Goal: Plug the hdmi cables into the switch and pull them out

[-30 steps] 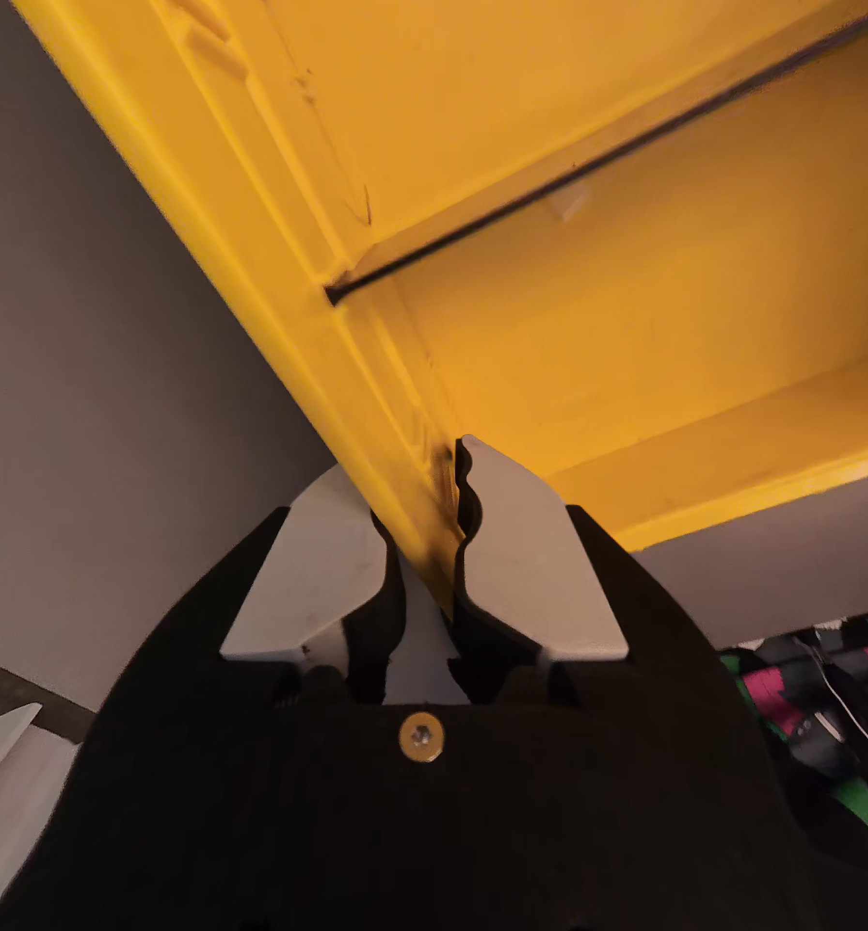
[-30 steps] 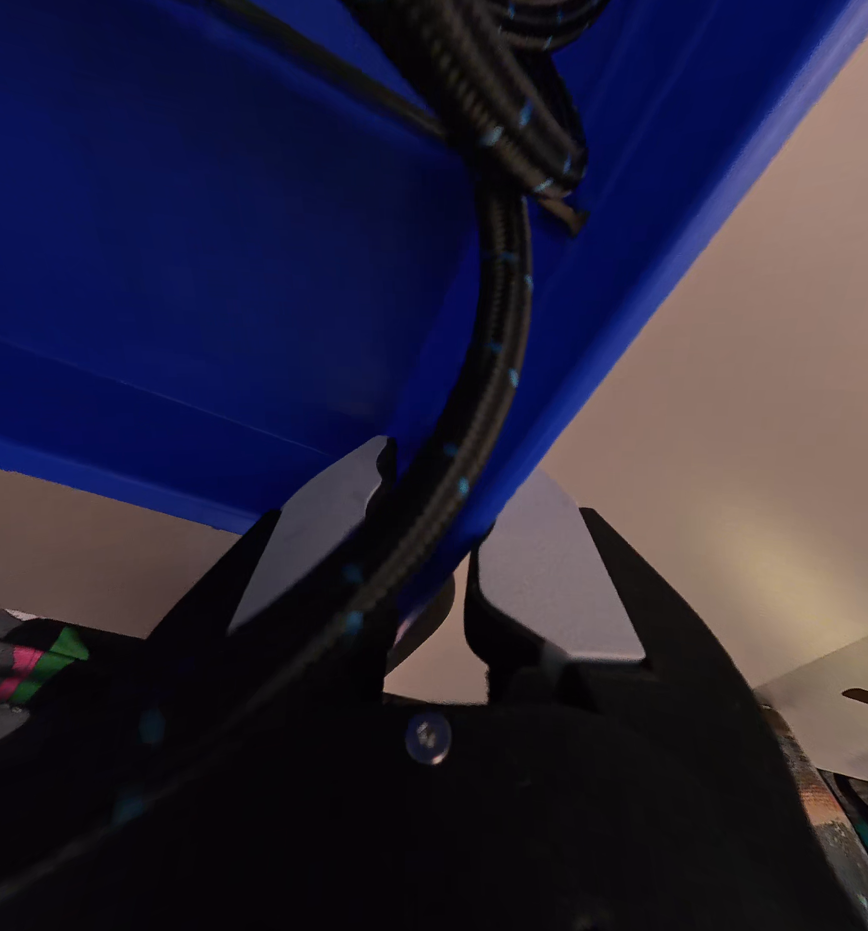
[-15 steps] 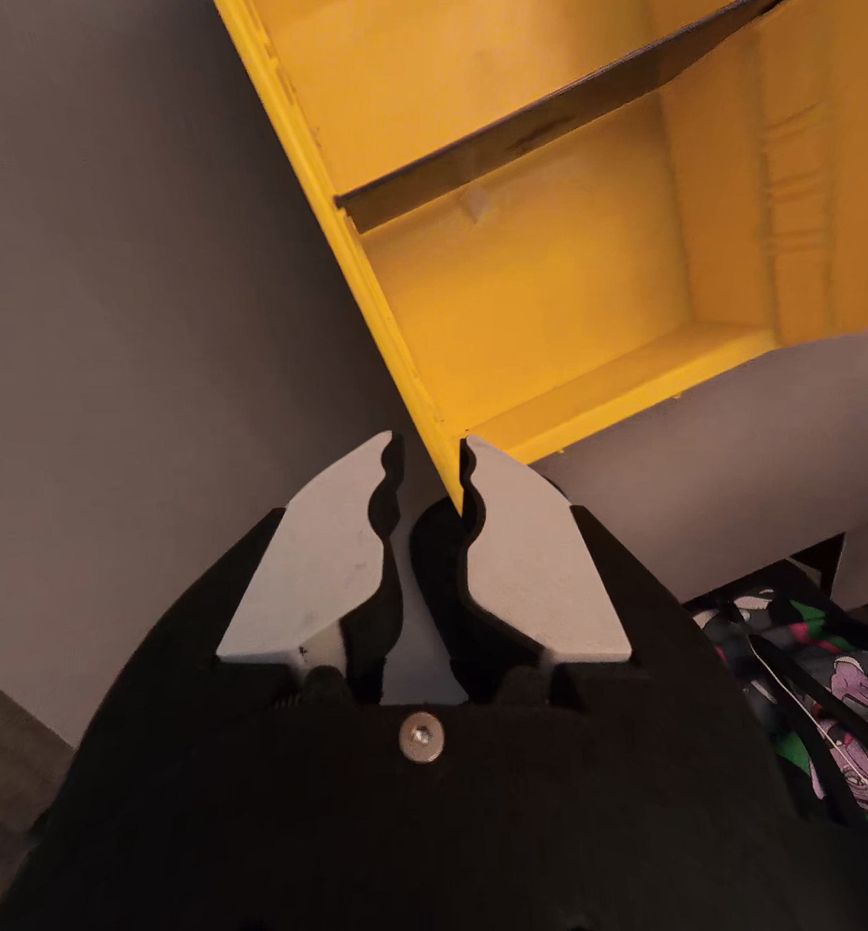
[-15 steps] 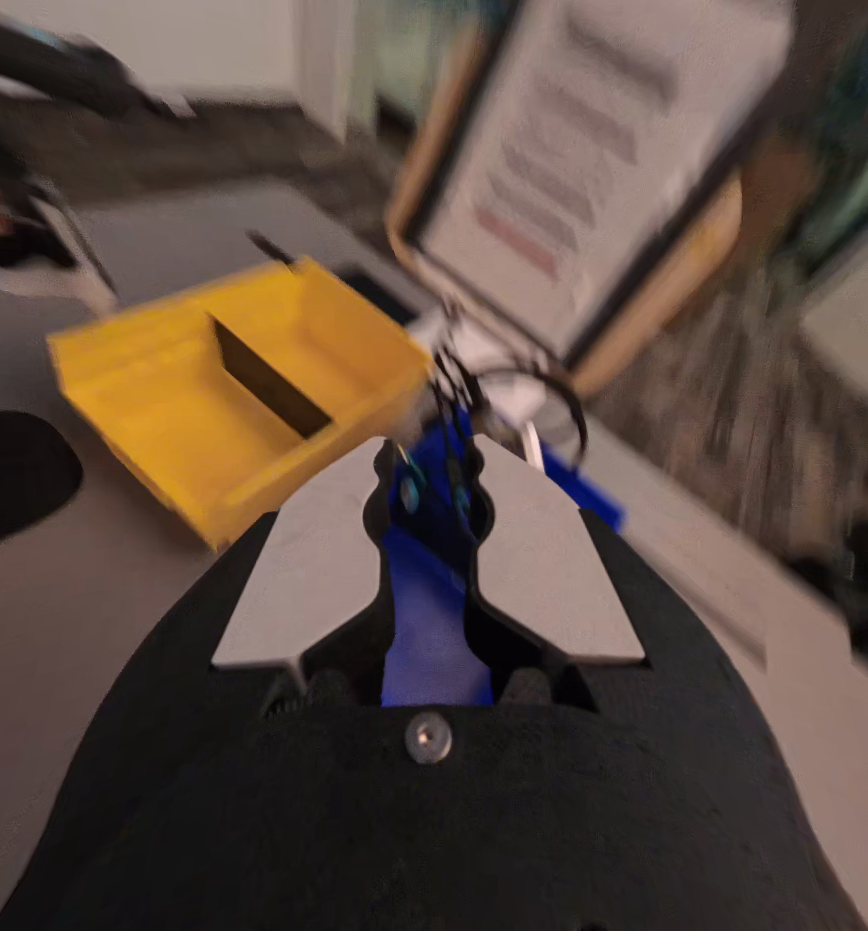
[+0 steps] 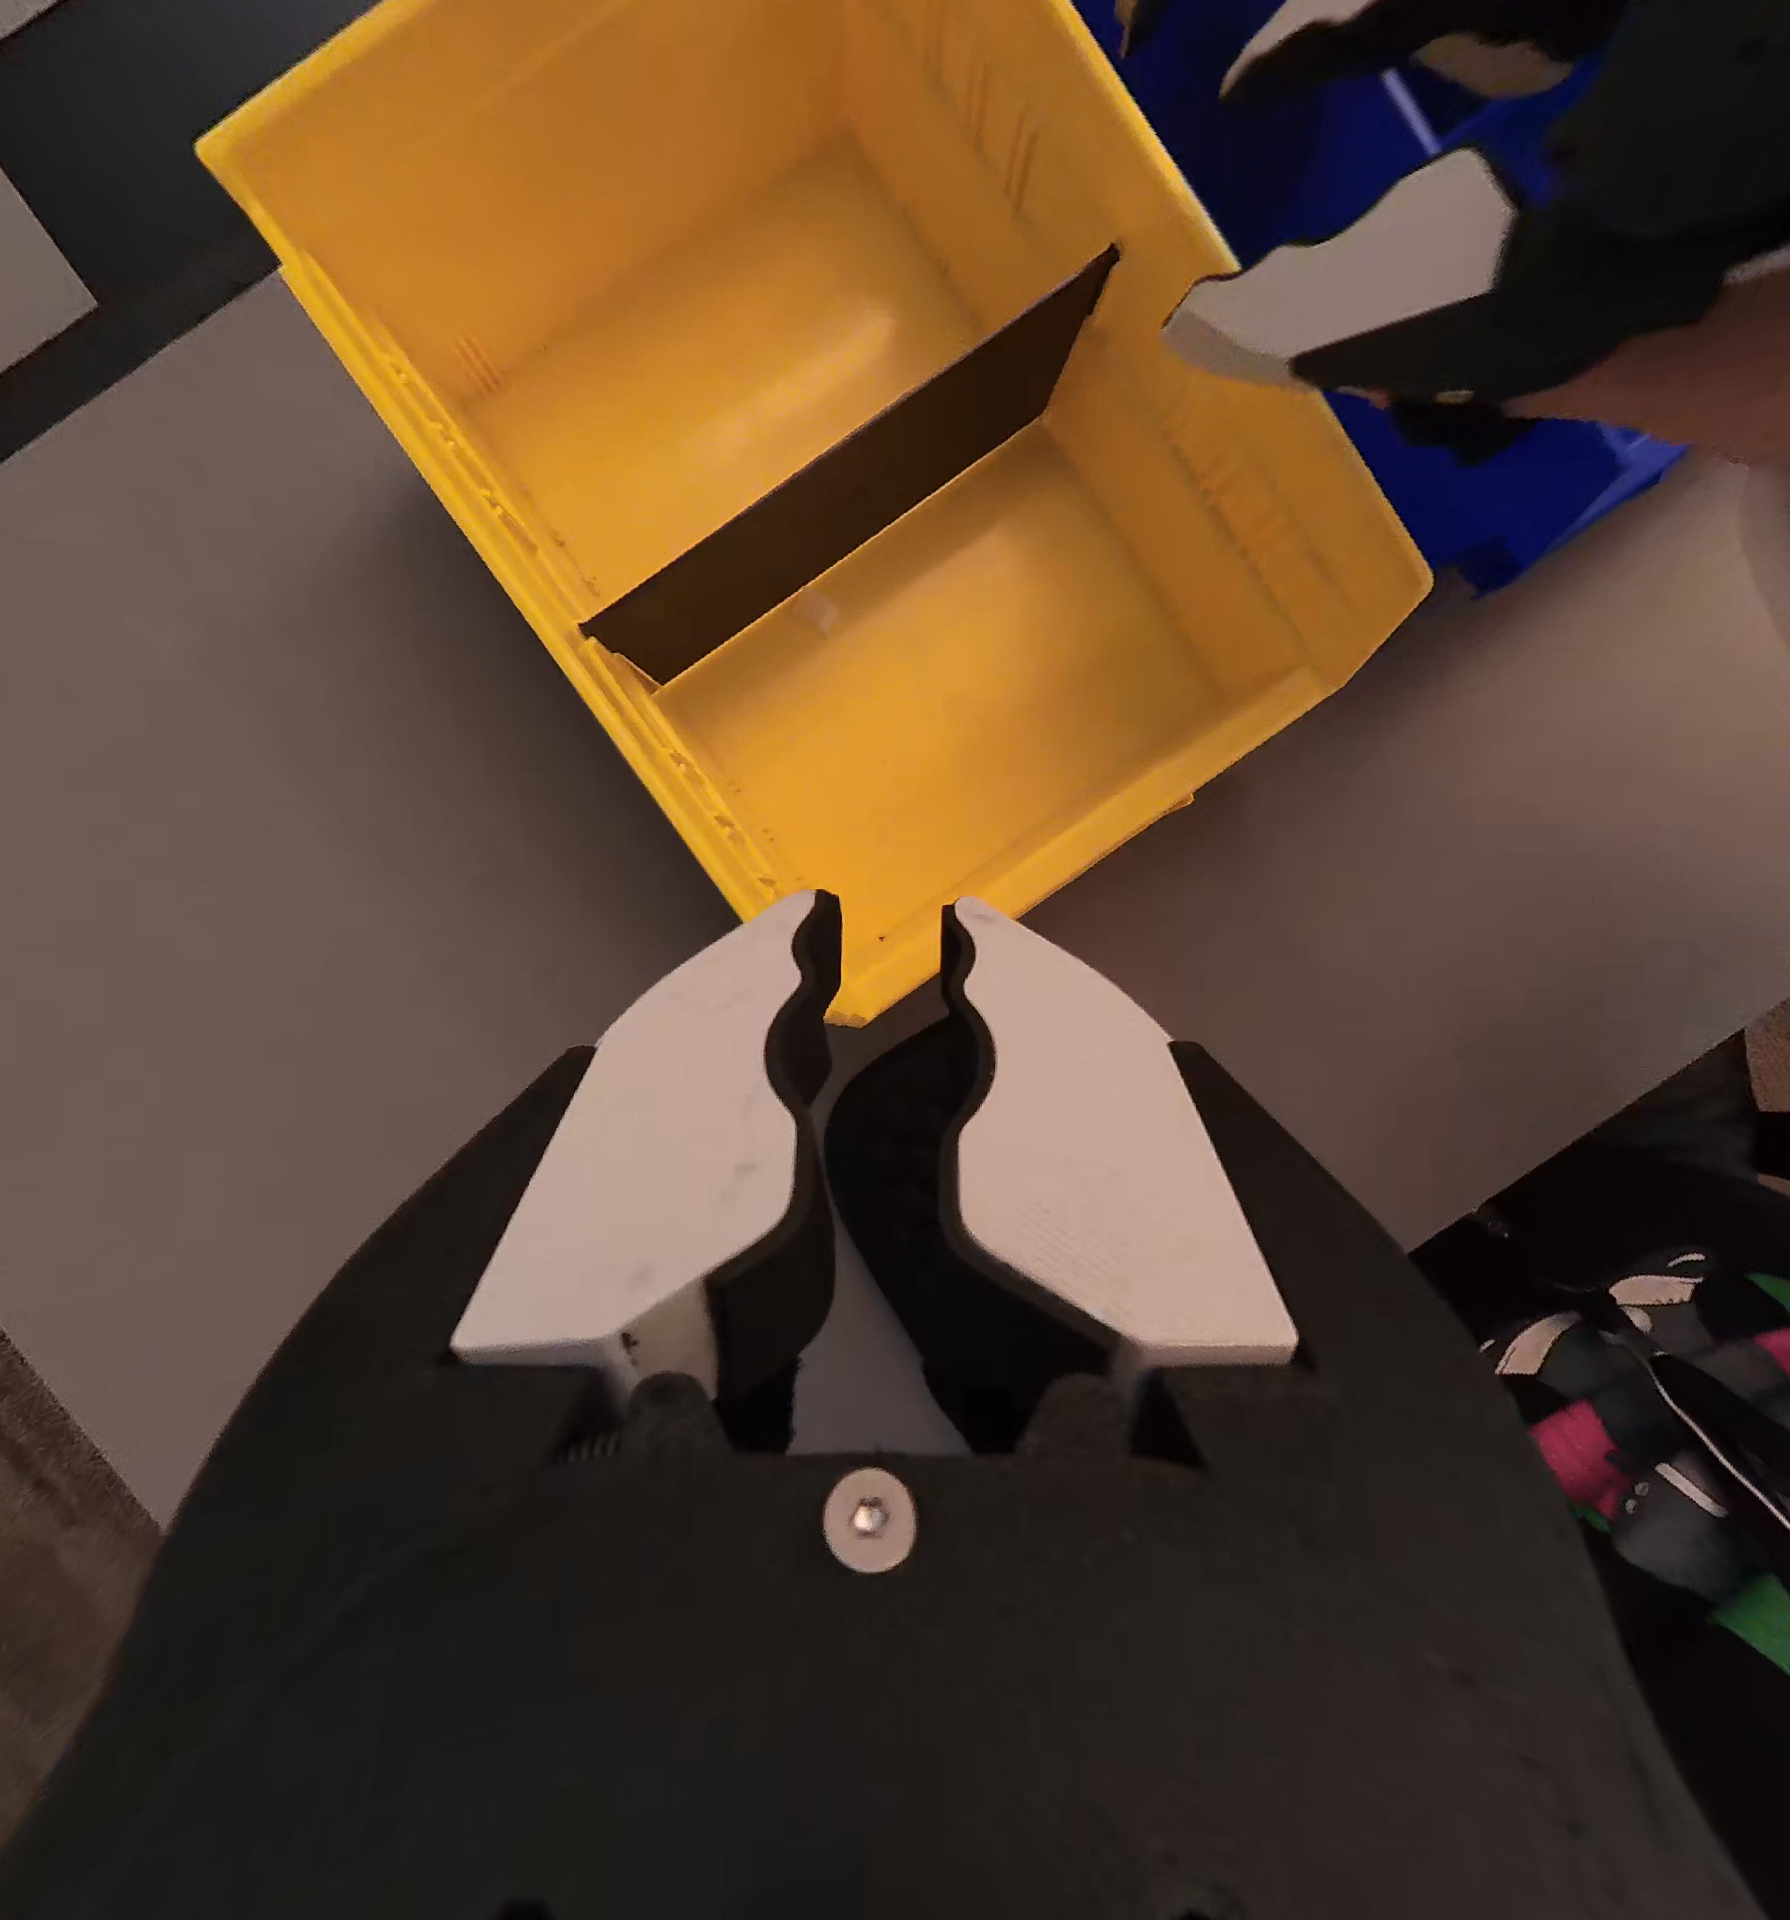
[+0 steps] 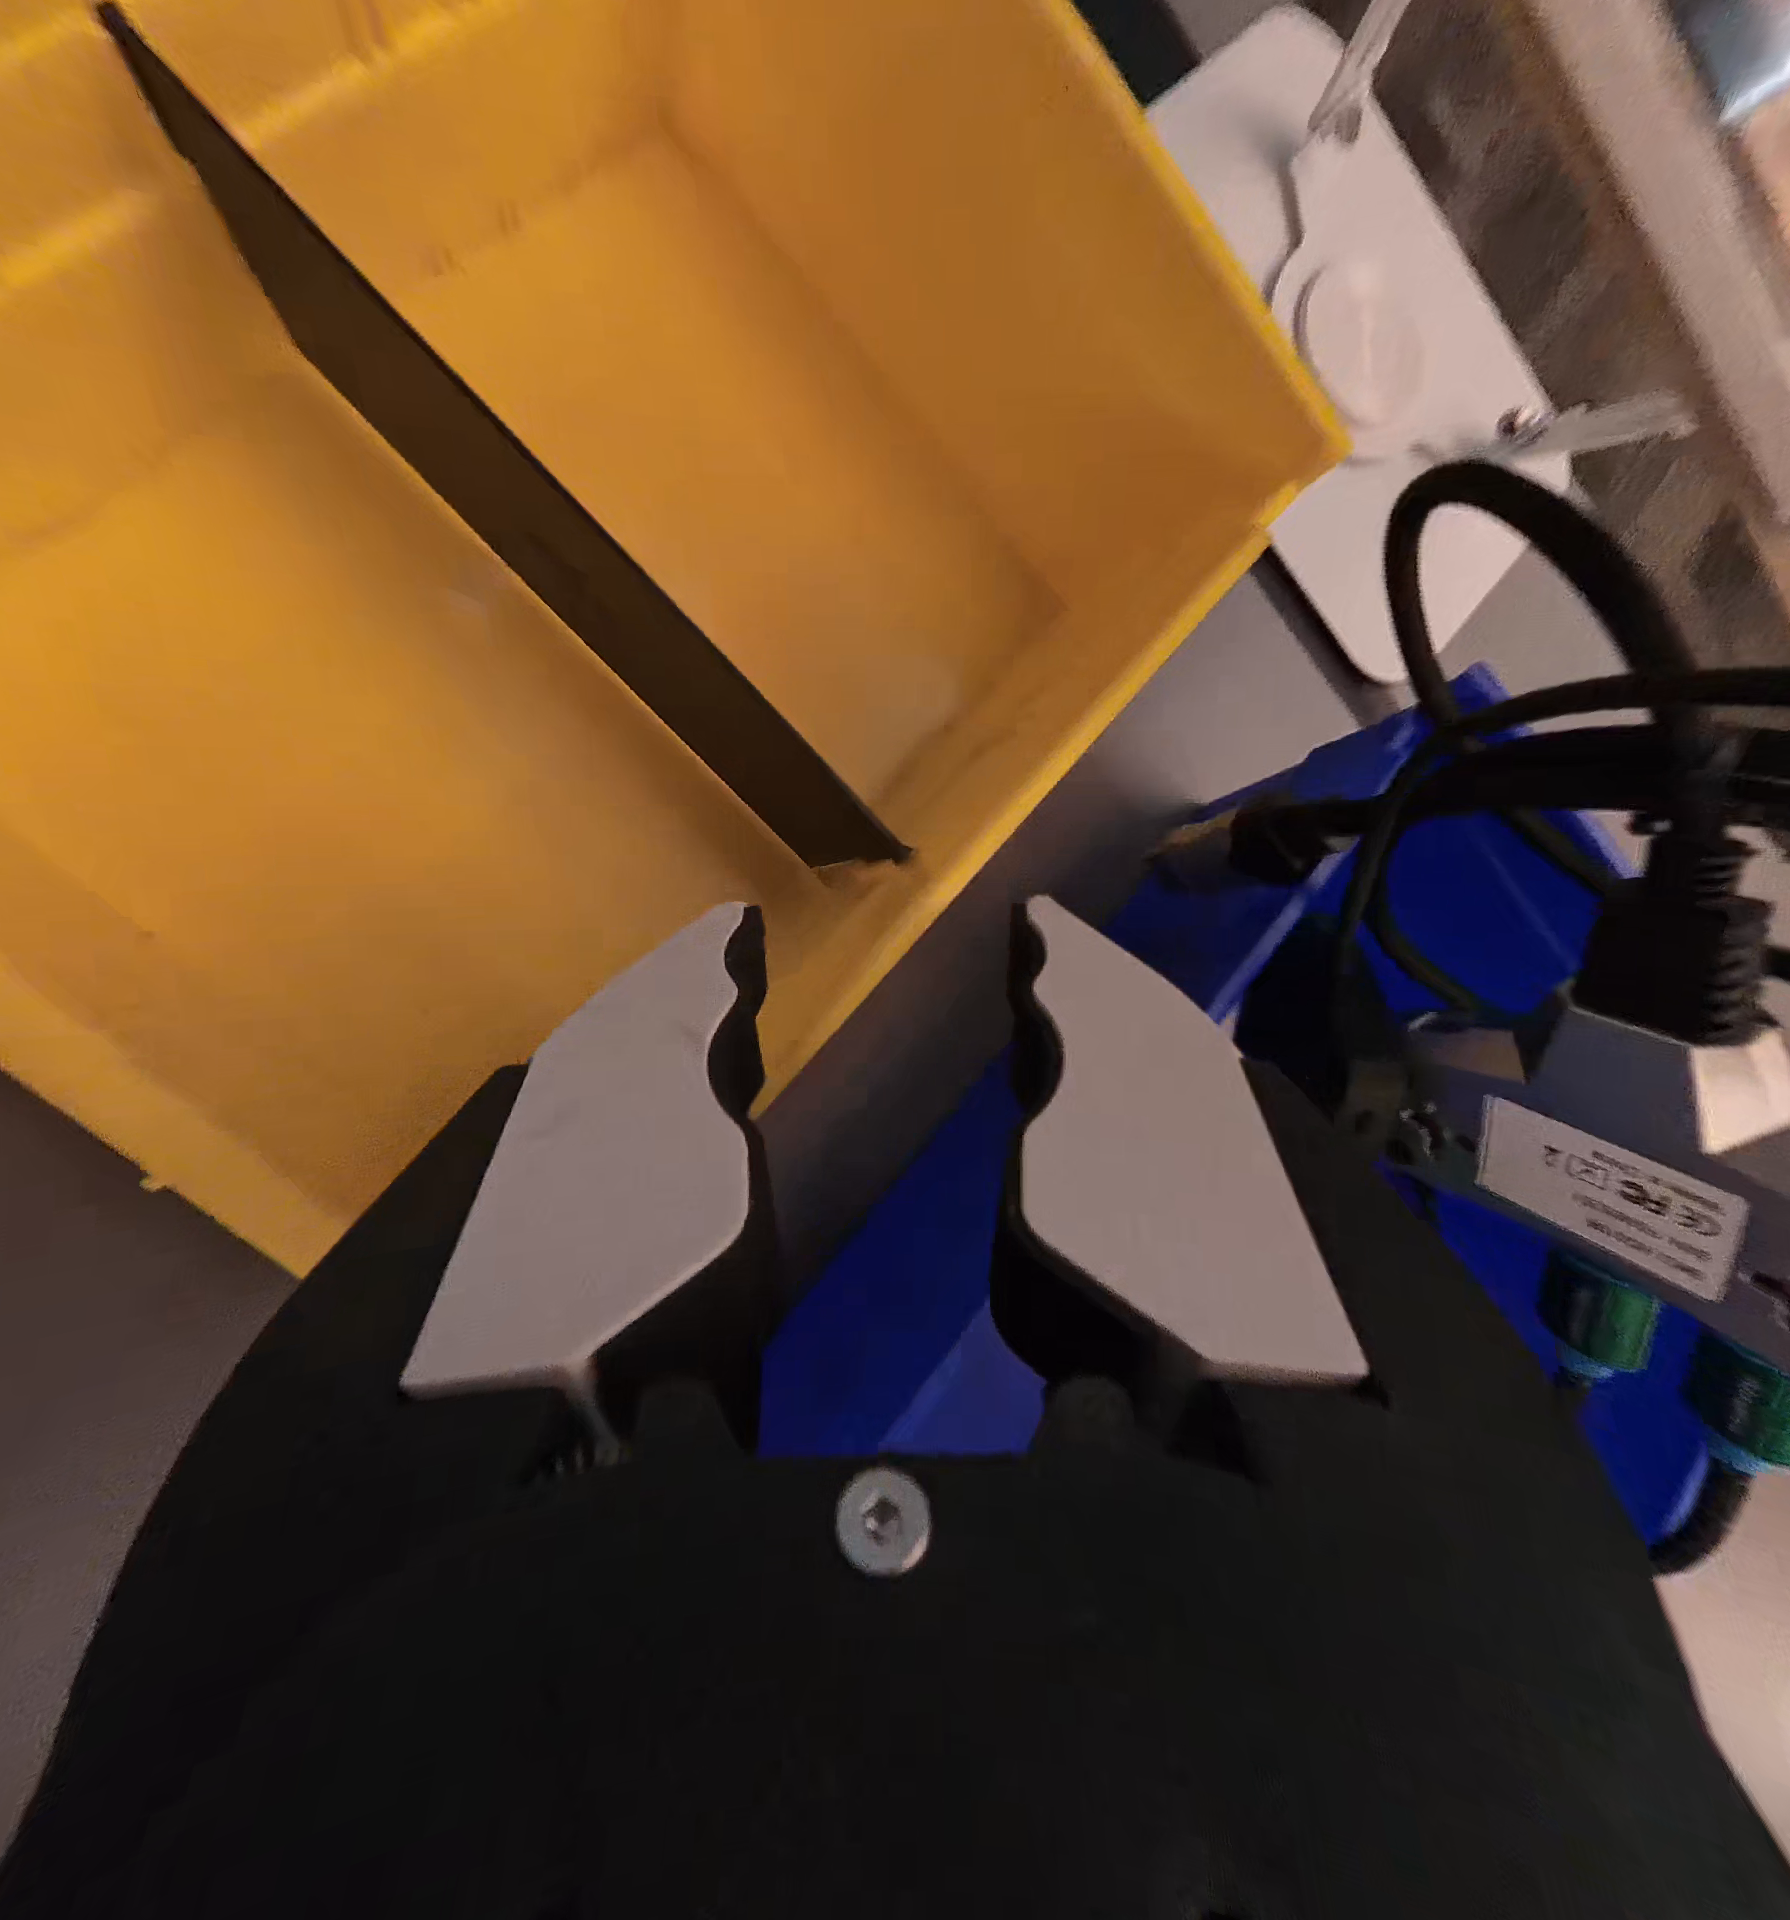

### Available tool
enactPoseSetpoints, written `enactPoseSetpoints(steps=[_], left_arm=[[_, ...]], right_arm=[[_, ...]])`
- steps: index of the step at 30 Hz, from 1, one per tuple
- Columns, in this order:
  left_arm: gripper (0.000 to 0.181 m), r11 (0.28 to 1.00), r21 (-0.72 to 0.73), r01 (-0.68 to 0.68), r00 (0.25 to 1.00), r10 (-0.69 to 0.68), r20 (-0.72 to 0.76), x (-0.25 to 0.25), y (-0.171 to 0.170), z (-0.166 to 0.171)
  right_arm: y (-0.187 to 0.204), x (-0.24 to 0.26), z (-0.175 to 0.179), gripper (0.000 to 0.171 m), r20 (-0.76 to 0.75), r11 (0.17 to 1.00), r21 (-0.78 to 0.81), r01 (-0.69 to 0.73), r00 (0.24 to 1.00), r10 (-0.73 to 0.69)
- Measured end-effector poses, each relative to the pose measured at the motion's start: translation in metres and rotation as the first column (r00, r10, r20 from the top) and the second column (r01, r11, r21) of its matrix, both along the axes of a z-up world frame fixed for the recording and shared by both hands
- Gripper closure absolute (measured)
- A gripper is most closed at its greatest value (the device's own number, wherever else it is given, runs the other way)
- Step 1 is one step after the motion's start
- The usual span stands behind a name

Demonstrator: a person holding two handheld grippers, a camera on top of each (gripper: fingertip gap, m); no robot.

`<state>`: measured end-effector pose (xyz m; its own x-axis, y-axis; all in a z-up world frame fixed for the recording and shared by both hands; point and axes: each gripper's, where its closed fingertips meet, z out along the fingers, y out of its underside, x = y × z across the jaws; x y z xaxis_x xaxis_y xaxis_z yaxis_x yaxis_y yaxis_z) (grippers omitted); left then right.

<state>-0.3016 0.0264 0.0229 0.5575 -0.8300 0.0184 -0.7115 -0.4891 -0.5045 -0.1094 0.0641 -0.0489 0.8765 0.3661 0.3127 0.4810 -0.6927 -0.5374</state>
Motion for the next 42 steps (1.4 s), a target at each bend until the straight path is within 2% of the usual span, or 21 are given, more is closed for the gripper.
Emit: enactPoseSetpoints(steps=[2,3,6,9,12,15,18,22,25,30,34,37,40,42], left_arm=[[0.164,1.000,0.004,-0.004,1.000,0.004,0.013,-0.001,0.000,0.003],[0.164,1.000,0.004,-0.005,1.000,0.005,0.017,-0.001,0.000,0.003],[0.164,1.000,0.004,0.013,1.000,-0.013,0.020,0.001,-0.002,0.004],[0.164,1.000,0.009,0.029,0.999,-0.029,0.021,0.002,-0.005,0.005],[0.165,0.999,0.021,0.039,0.999,-0.040,0.026,0.004,-0.007,0.007],[0.165,0.998,0.026,0.054,0.998,-0.055,0.018,0.007,-0.010,0.007],[0.165,0.997,0.028,0.076,0.997,-0.076,-0.005,0.011,-0.014,0.005],[0.165,0.994,0.034,0.099,0.995,-0.098,-0.024,0.012,-0.018,0.004],[0.166,0.994,0.045,0.102,0.995,-0.102,-0.015,0.013,-0.018,0.006],[0.170,0.993,0.073,0.096,0.995,-0.097,0.003,0.014,-0.014,0.012],[0.170,0.984,0.176,0.018,0.990,-0.042,0.136,0.019,-0.007,0.044],[0.153,0.948,0.308,-0.084,0.948,-0.020,0.318,0.022,-0.006,0.089],[0.153,0.885,0.440,-0.150,0.847,-0.114,0.519,0.026,-0.024,0.142],[0.151,0.833,0.510,-0.213,0.711,-0.226,0.666,0.025,-0.047,0.183]], right_arm=[[0.001,0.004,-0.016,0.123,-0.019,0.992,-0.112,0.059,0.998,-0.061],[0.002,0.004,-0.020,0.131,-0.044,0.983,-0.159,0.090,0.994,-0.098],[0.009,0.000,-0.024,0.127,-0.122,0.966,-0.224,0.127,0.980,-0.157],[0.005,-0.003,-0.041,0.125,-0.187,0.915,-0.365,0.173,0.949,-0.254],[-0.002,-0.003,-0.066,0.124,-0.146,0.854,-0.475,0.211,0.938,-0.313],[0.001,0.004,-0.082,0.122,-0.019,0.829,-0.484,0.281,0.944,-0.331],[0.007,0.007,-0.083,0.127,0.015,0.817,-0.488,0.306,0.939,-0.342],[0.005,0.008,-0.090,0.140,-0.023,0.788,-0.527,0.320,0.921,-0.389],[0.000,-0.008,-0.092,0.164,-0.184,0.735,-0.627,0.258,0.868,-0.462],[-0.001,-0.016,-0.091,0.165,-0.163,0.743,-0.631,0.223,0.898,-0.408],[0.005,-0.036,-0.076,0.165,-0.117,0.751,-0.635,0.183,0.937,-0.328],[0.013,-0.059,-0.049,0.165,-0.133,0.749,-0.649,0.130,0.951,-0.280],[0.026,-0.083,-0.003,0.165,-0.182,0.785,-0.617,0.055,0.960,-0.211],[0.033,-0.092,0.039,0.165,-0.208,0.807,-0.590,0.017,0.963,-0.173]])
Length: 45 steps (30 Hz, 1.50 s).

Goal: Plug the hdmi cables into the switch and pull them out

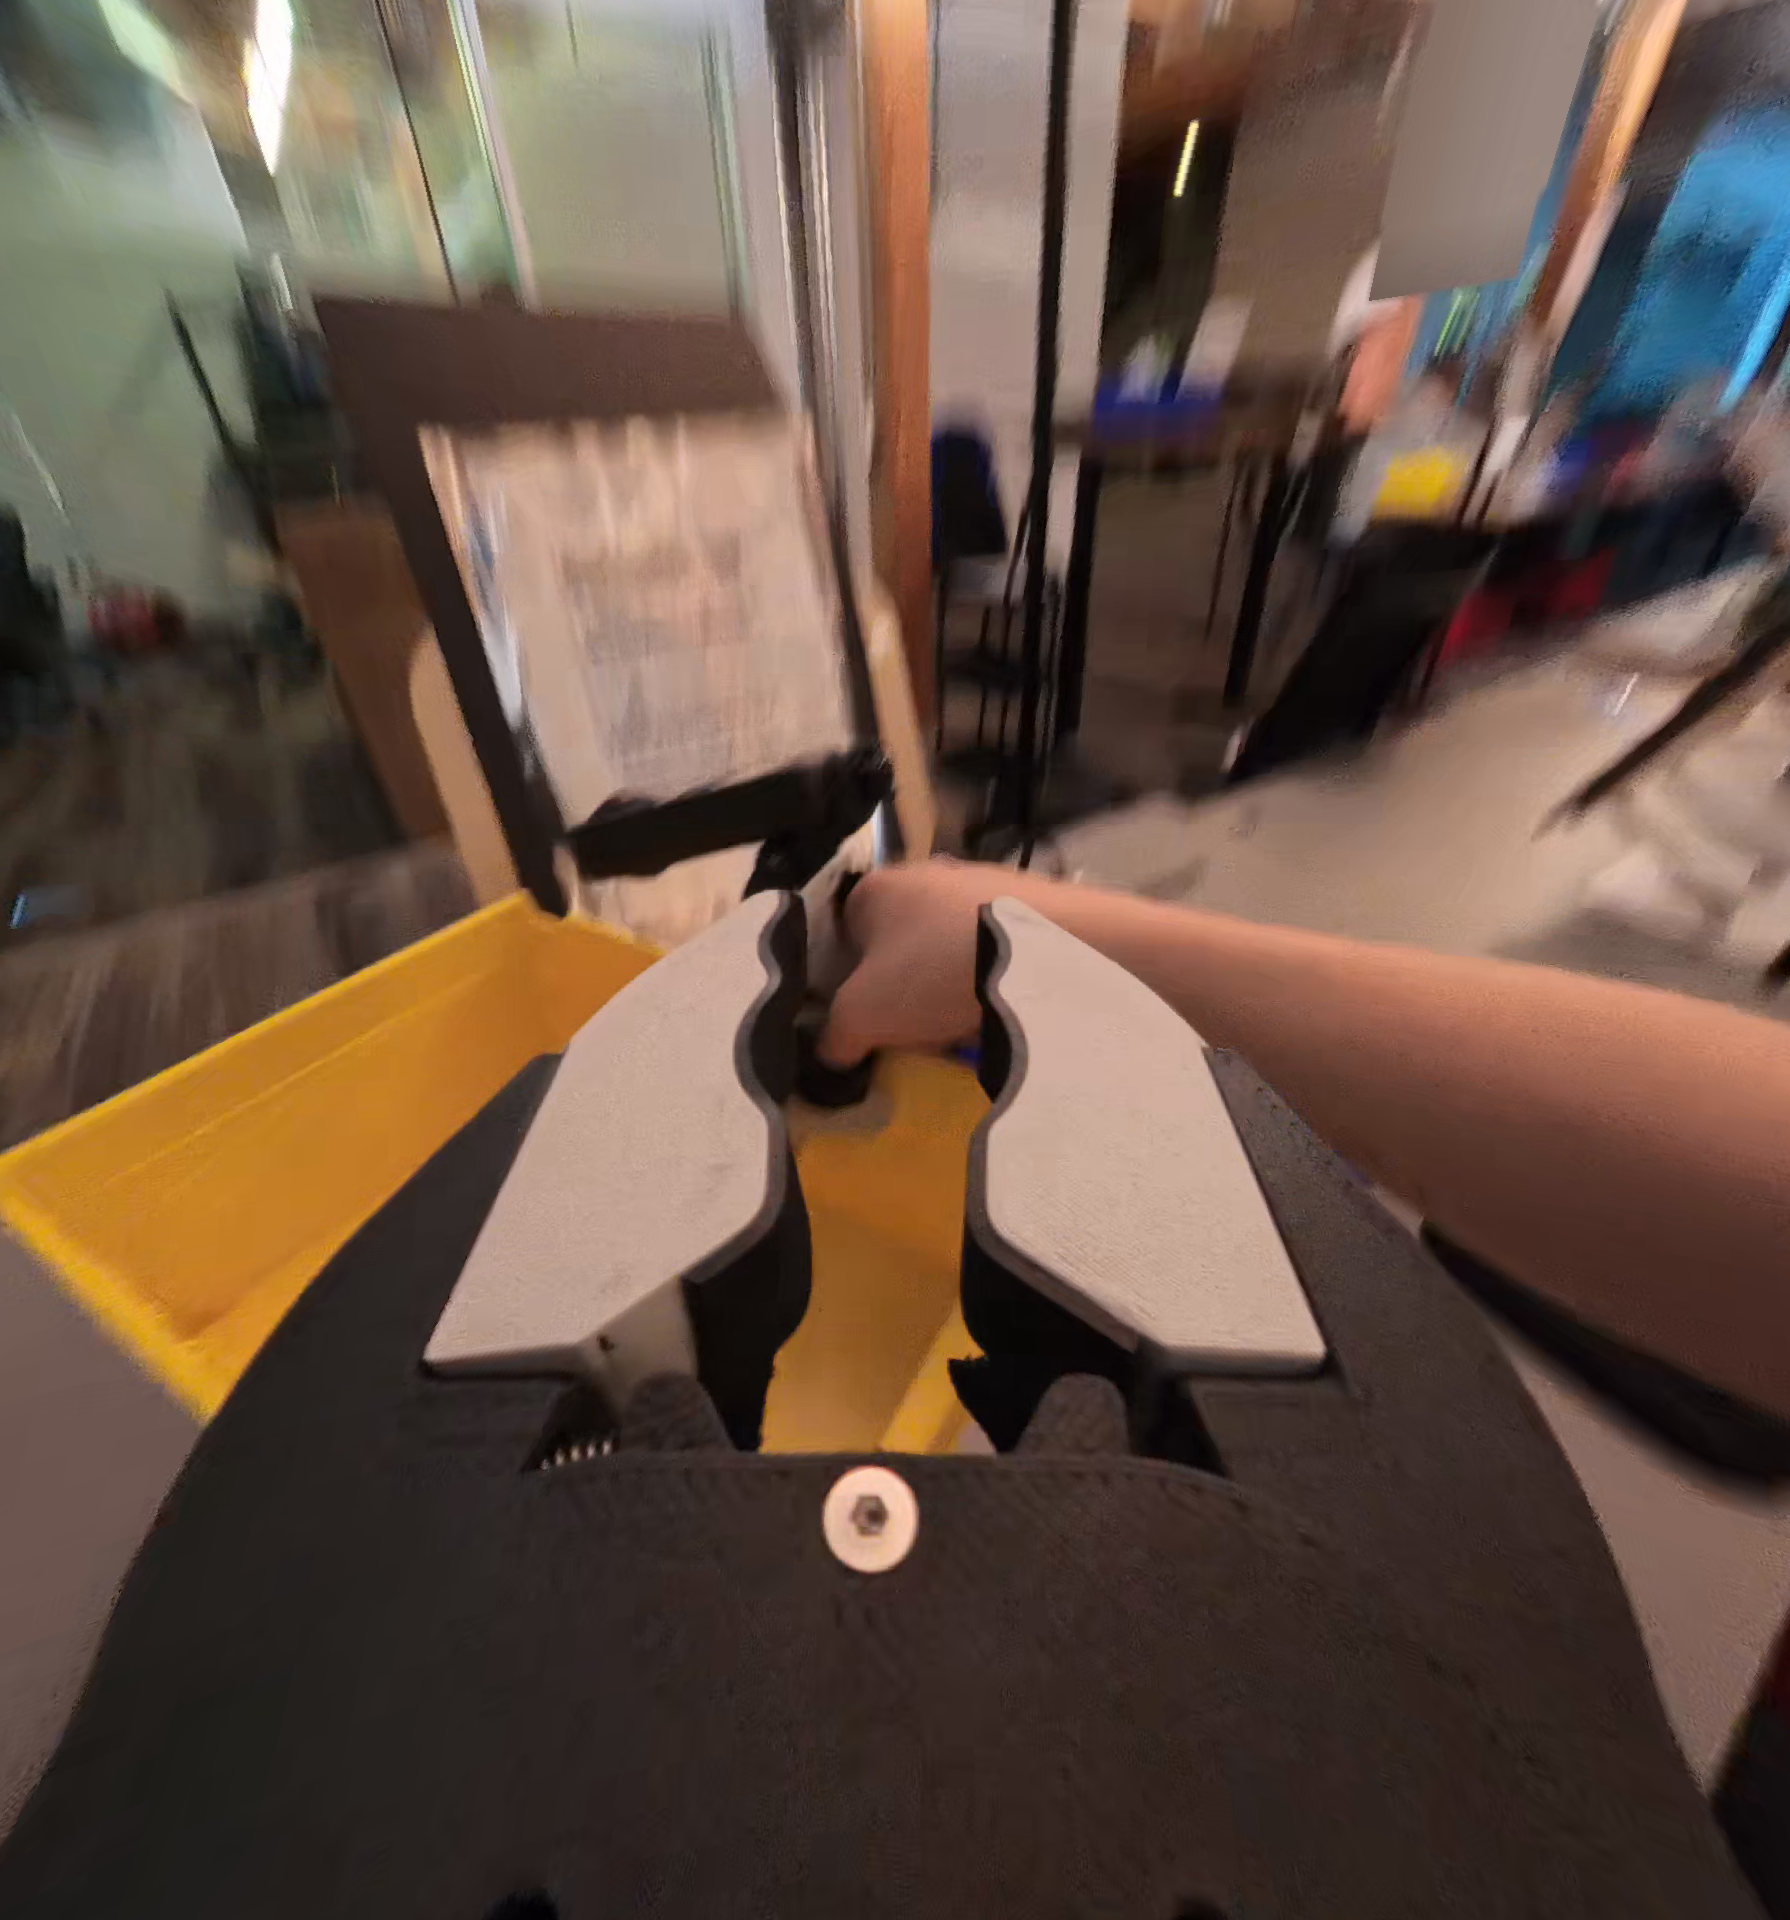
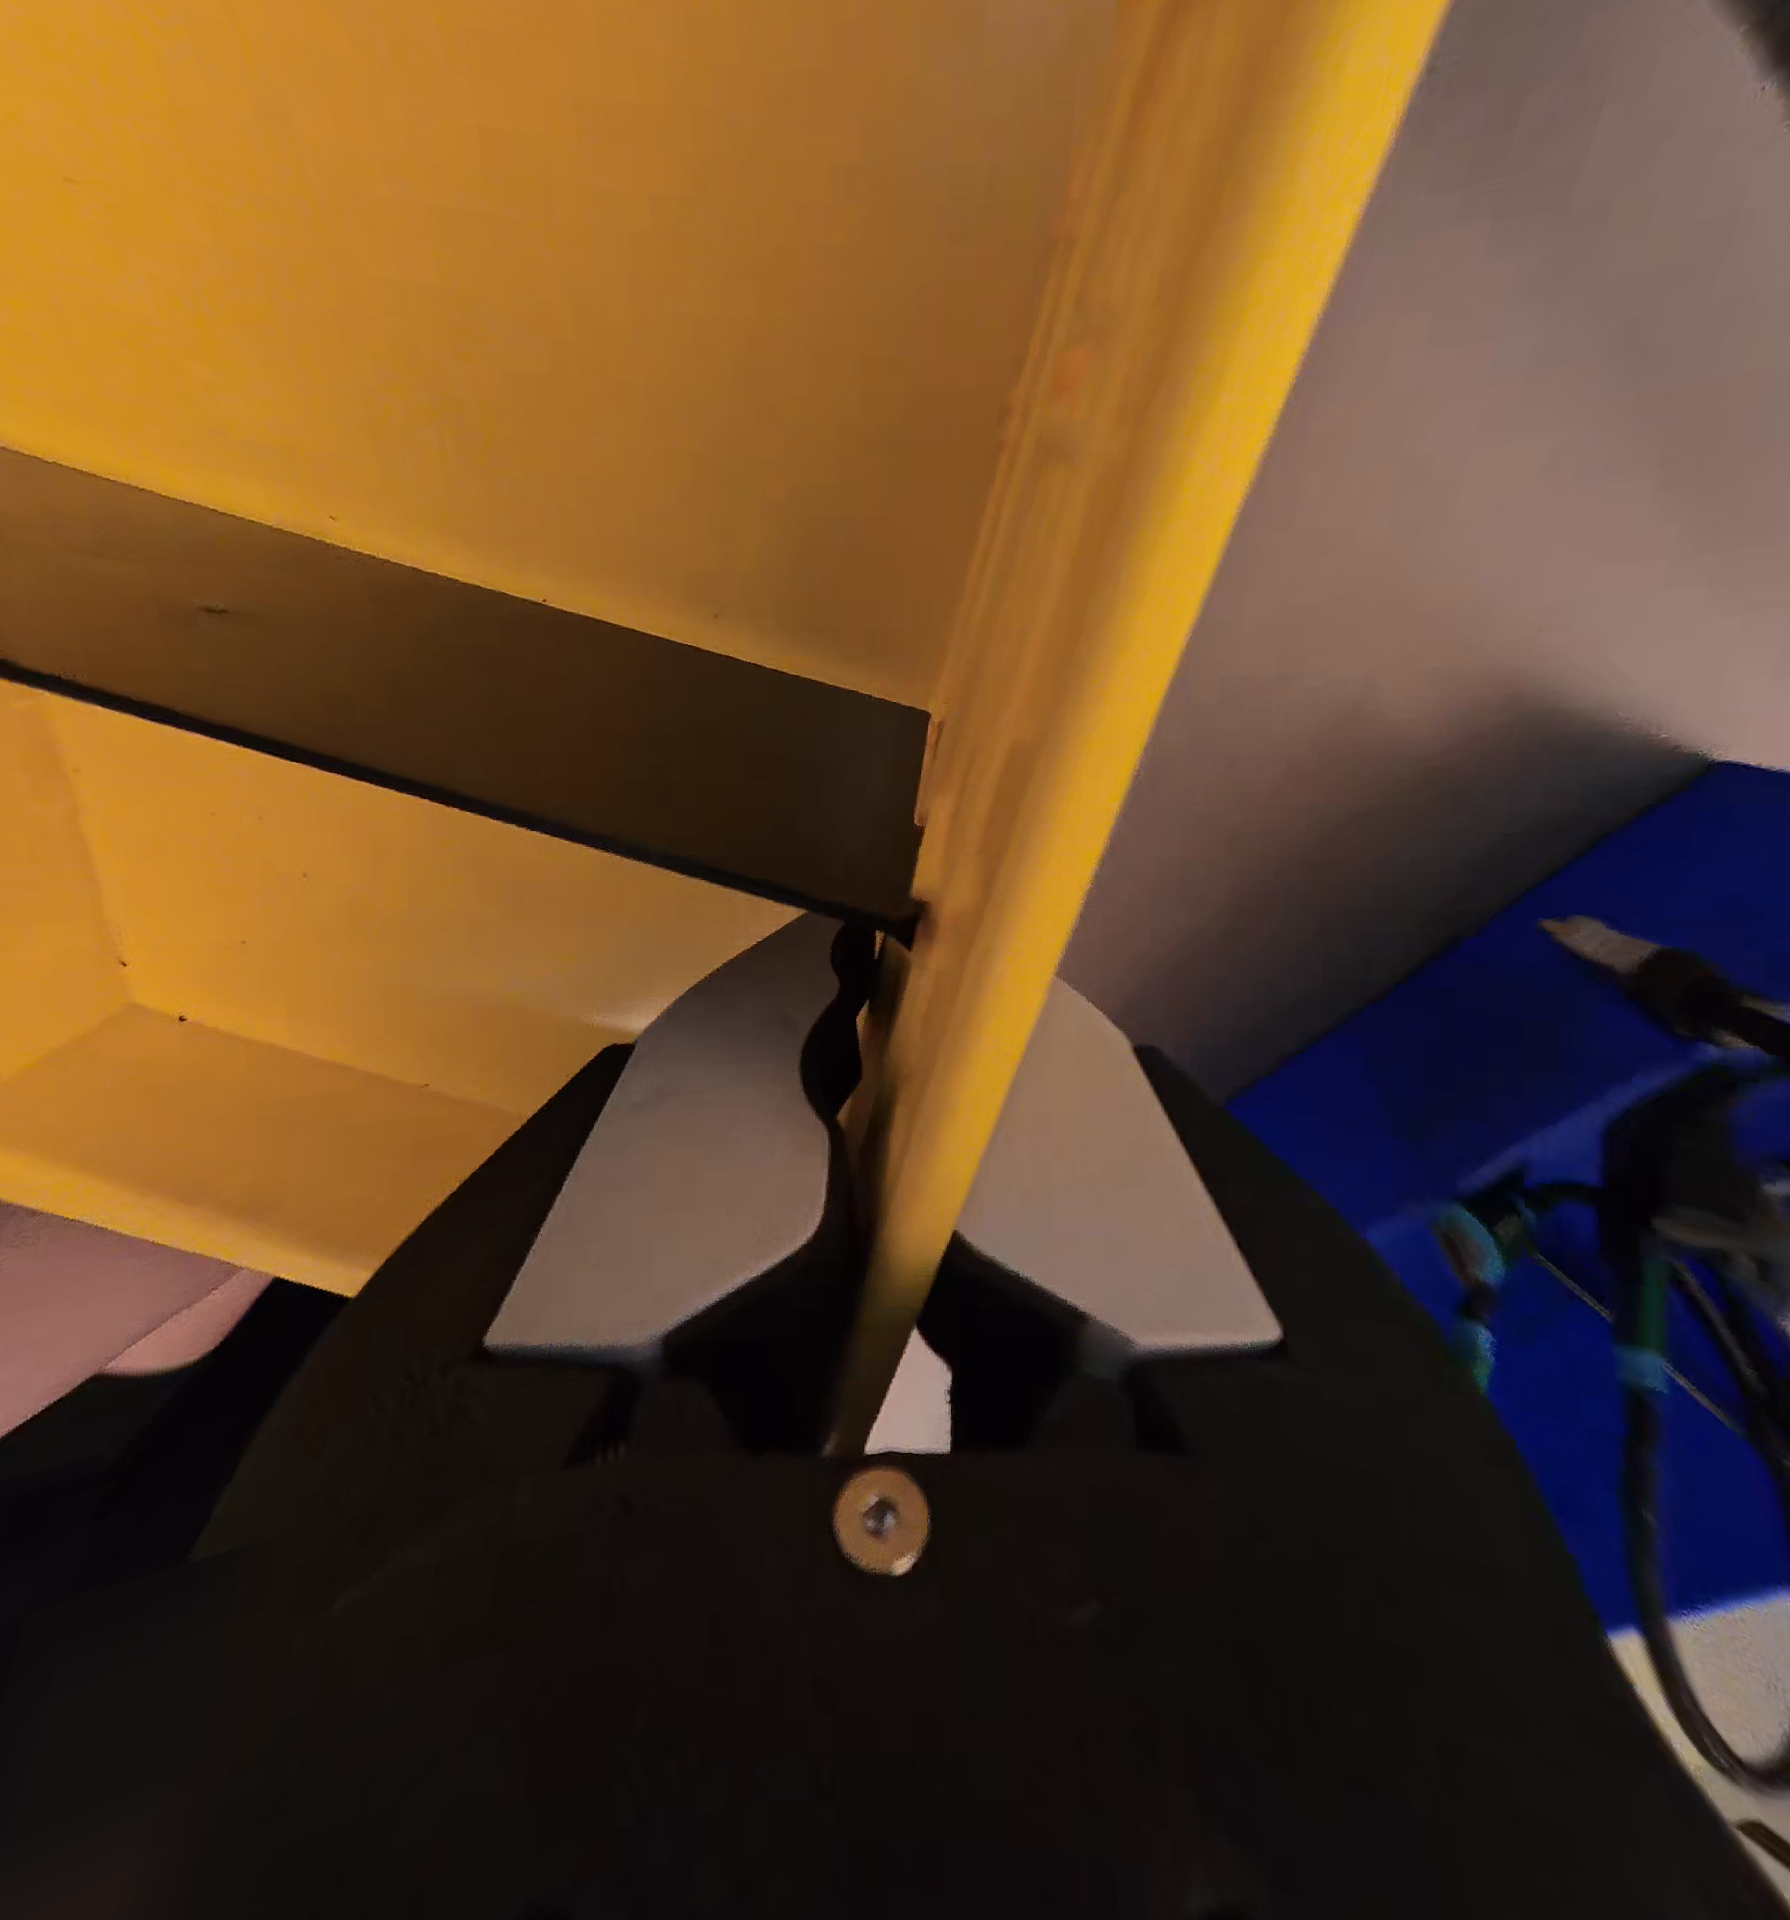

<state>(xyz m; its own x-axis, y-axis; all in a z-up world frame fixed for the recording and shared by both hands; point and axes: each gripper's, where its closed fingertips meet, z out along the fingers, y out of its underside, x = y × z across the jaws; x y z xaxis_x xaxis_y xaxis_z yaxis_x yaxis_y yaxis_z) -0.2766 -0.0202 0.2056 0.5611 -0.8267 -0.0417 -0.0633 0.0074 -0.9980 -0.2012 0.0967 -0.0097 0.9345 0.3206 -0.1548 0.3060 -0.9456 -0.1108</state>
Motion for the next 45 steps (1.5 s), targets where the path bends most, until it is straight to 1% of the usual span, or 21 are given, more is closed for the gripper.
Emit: enactPoseSetpoints(steps=[2,5,8,10,12,14,16,18,21,23,25,29,30,32,36,39,40,42,43,44,45], left_arm=[[0.148,0.993,0.120,0.024,0.971,-0.052,0.233,-0.012,-0.027,0.038],[0.139,0.966,0.259,-0.003,0.911,-0.104,0.400,-0.036,-0.061,0.069],[0.135,0.941,0.335,-0.057,0.870,-0.117,0.479,-0.056,-0.083,0.082],[0.134,0.930,0.366,-0.042,0.842,-0.164,0.514,-0.062,-0.097,0.088],[0.134,0.918,0.396,0.001,0.812,-0.232,0.536,-0.062,-0.109,0.092],[0.132,0.925,0.375,0.062,0.827,-0.258,0.500,-0.047,-0.109,0.087],[0.127,0.942,0.298,0.153,0.865,-0.274,0.421,-0.020,-0.097,0.074],[0.117,0.953,0.158,0.259,0.905,-0.297,0.304,0.017,-0.077,0.048],[0.106,0.928,-0.144,0.342,0.940,-0.339,0.047,0.079,-0.041,-0.021],[0.103,0.901,-0.312,0.302,0.921,-0.361,-0.149,0.117,-0.023,-0.077],[0.104,0.889,-0.387,0.244,0.896,-0.359,-0.260,0.154,-0.007,-0.124],[0.104,0.815,-0.557,0.157,0.849,-0.400,-0.346,0.208,0.014,-0.211],[0.105,0.789,-0.597,0.142,0.840,-0.415,-0.349,0.216,0.015,-0.227],[0.107,0.778,-0.620,0.101,0.831,-0.409,-0.377,0.226,0.021,-0.253],[0.095,0.717,-0.696,0.039,0.746,-0.484,-0.457,0.230,0.011,-0.294],[0.104,0.668,-0.743,0.027,0.704,-0.541,-0.461,0.225,0.010,-0.301],[0.101,0.666,-0.746,0.025,0.693,-0.549,-0.467,0.222,0.012,-0.302],[0.118,0.624,-0.780,0.049,0.676,-0.595,-0.434,0.216,0.013,-0.301],[0.142,0.576,-0.814,0.071,0.670,-0.632,-0.389,0.213,0.011,-0.298],[0.153,0.542,-0.837,0.080,0.666,-0.654,-0.360,0.208,0.012,-0.295],[0.159,0.539,-0.839,0.070,0.665,-0.652,-0.364,0.201,0.019,-0.293]], right_arm=[[0.004,0.001,0.050,0.165,-0.014,0.999,0.047,-0.020,1.000,0.021],[0.001,0.024,0.128,0.165,-0.046,0.991,0.133,0.009,0.999,-0.003],[-0.015,0.073,0.194,0.166,-0.082,0.974,0.207,0.093,0.994,-0.078],[-0.034,0.119,0.225,0.166,-0.096,0.955,0.240,0.173,0.983,-0.154],[-0.058,0.171,0.243,0.166,-0.112,0.928,0.257,0.269,0.962,-0.248],[-0.086,0.226,0.248,0.166,-0.131,0.890,0.261,0.375,0.927,-0.353],[-0.117,0.280,0.238,0.166,-0.158,0.843,0.239,0.482,0.876,-0.456],[-0.151,0.330,0.218,0.166,-0.188,0.787,0.206,0.581,0.813,-0.551],[-0.204,0.394,0.170,0.166,-0.247,0.693,0.126,0.709,0.699,-0.671],[-0.232,0.425,0.132,0.166,-0.313,0.630,0.072,0.773,0.617,-0.722],[-0.255,0.448,0.094,0.166,-0.381,0.565,0.025,0.824,0.531,-0.757],[-0.289,0.485,0.030,0.166,-0.447,0.436,-0.023,0.900,0.381,-0.810],[-0.295,0.493,0.016,0.166,-0.452,0.402,-0.032,0.915,0.345,-0.822],[-0.306,0.506,-0.009,0.166,-0.450,0.350,-0.038,0.936,0.297,-0.842],[-0.316,0.521,-0.044,0.166,-0.409,0.296,-0.027,0.955,0.259,-0.875],[-0.315,0.519,-0.060,0.166,-0.372,0.320,-0.045,0.946,0.282,-0.884],[-0.314,0.517,-0.064,0.166,-0.358,0.338,-0.050,0.940,0.299,-0.884],[-0.311,0.513,-0.073,0.166,-0.327,0.371,-0.053,0.927,0.335,-0.884],[-0.310,0.511,-0.077,0.166,-0.311,0.389,-0.055,0.920,0.355,-0.882],[-0.308,0.508,-0.081,0.166,-0.296,0.408,-0.059,0.911,0.374,-0.879],[-0.305,0.504,-0.086,0.166,-0.282,0.425,-0.065,0.903,0.392,-0.875]])
